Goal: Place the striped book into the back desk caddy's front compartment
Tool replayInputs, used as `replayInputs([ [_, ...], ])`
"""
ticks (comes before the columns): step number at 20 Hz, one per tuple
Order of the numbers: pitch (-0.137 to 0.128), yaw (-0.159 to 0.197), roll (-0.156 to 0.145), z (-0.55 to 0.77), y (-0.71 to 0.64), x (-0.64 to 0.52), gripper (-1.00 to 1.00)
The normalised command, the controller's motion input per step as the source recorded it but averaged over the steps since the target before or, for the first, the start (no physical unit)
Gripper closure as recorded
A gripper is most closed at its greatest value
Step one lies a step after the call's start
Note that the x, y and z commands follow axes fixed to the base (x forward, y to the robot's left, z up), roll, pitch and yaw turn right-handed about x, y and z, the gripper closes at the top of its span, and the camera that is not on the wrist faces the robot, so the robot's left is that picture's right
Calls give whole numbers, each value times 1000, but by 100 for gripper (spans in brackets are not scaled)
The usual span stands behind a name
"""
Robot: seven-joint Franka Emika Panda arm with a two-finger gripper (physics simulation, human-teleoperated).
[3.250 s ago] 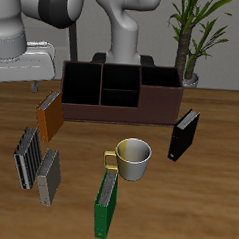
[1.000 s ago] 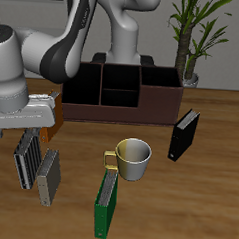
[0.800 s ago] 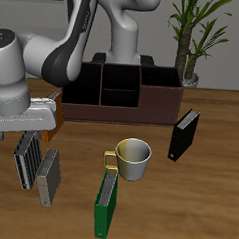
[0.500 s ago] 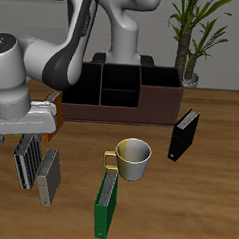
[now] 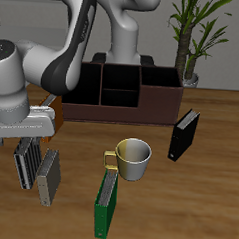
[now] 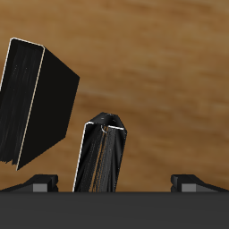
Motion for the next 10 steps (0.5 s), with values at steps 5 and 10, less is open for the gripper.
replayInputs([
  [5,24,5,-1,-99,-24,-23,-100],
  [10,17,0,14,-114,67,-14,-100],
])
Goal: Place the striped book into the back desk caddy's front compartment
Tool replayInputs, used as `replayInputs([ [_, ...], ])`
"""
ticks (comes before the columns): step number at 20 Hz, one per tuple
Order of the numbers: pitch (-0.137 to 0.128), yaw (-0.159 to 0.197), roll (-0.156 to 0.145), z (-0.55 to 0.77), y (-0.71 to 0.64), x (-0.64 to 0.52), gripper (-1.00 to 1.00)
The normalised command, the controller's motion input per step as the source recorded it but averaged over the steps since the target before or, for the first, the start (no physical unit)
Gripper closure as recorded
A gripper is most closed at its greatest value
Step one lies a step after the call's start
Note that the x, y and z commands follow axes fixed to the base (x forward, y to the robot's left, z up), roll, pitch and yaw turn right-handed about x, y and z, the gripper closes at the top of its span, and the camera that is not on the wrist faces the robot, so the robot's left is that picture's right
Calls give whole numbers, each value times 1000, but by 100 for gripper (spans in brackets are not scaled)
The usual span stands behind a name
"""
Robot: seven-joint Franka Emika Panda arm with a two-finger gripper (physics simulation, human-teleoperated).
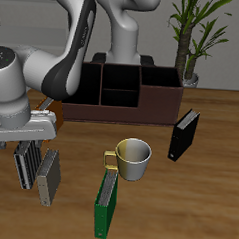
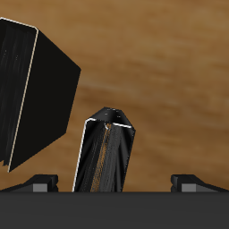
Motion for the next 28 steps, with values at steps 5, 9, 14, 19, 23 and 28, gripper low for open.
replayInputs([
  [5,16,-6,11,-104,71,13,-100],
  [9,14,-13,-6,-112,-29,5,-100],
  [14,19,-5,-34,-121,-99,16,100],
  [19,1,14,0,13,5,-45,100],
  [23,-1,6,2,42,9,-18,100],
  [28,-14,7,-2,134,16,-22,100],
])
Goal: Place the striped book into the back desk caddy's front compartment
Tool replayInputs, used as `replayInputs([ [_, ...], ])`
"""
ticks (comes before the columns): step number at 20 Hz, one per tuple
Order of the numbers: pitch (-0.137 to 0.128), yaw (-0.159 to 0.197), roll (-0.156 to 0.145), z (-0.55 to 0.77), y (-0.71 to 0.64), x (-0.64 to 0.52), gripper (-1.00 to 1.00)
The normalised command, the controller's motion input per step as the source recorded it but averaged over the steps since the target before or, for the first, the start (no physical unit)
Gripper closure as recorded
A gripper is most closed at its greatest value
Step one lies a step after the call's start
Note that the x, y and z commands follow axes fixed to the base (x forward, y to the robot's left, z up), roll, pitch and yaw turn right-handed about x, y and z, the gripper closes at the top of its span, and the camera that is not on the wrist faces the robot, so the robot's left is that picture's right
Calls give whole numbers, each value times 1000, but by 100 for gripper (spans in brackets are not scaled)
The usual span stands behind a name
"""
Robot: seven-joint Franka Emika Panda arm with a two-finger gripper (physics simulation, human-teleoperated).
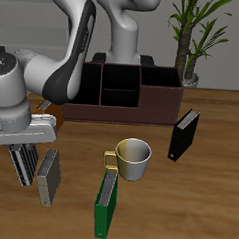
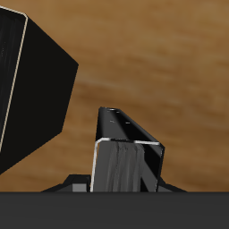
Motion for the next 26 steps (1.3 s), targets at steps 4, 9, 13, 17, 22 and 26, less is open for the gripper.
replayInputs([
  [4,-64,32,-76,647,11,-81,100],
  [9,-82,10,-60,794,39,-198,100],
  [13,-28,-37,-97,617,-9,-204,100],
  [17,-43,-72,-111,631,81,-330,100],
  [22,1,-61,-81,566,395,-416,100],
  [26,-17,-33,7,427,391,-348,100],
])
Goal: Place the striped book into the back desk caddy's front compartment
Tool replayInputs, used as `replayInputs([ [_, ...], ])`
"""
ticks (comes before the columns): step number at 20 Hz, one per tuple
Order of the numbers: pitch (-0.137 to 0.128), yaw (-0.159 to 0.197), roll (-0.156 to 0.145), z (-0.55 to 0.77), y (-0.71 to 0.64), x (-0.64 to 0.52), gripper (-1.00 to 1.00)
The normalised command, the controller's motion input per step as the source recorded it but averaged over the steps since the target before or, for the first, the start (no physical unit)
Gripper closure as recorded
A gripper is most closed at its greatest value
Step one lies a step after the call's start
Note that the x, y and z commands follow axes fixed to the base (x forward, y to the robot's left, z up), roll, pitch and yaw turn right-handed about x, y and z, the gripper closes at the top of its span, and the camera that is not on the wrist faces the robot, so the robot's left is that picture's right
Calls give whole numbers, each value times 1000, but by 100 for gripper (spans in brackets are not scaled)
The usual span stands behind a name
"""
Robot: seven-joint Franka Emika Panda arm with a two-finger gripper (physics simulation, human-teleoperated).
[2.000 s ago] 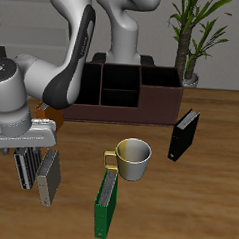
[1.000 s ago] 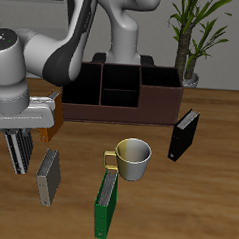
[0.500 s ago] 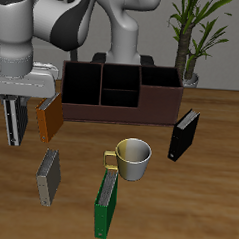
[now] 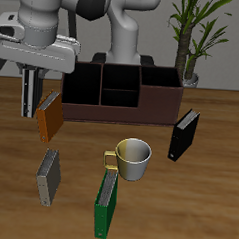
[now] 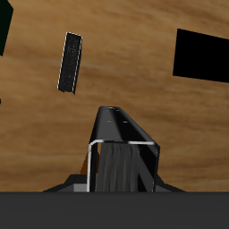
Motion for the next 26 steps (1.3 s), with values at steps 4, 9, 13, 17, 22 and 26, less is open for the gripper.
replayInputs([
  [4,-53,14,63,360,565,-432,100],
  [9,-51,33,107,405,647,-464,100],
  [13,-54,70,84,386,463,-482,100],
  [17,10,62,-6,171,215,-354,100],
  [22,-10,31,-52,165,188,-487,100],
  [26,-11,29,-53,61,166,-328,100],
])
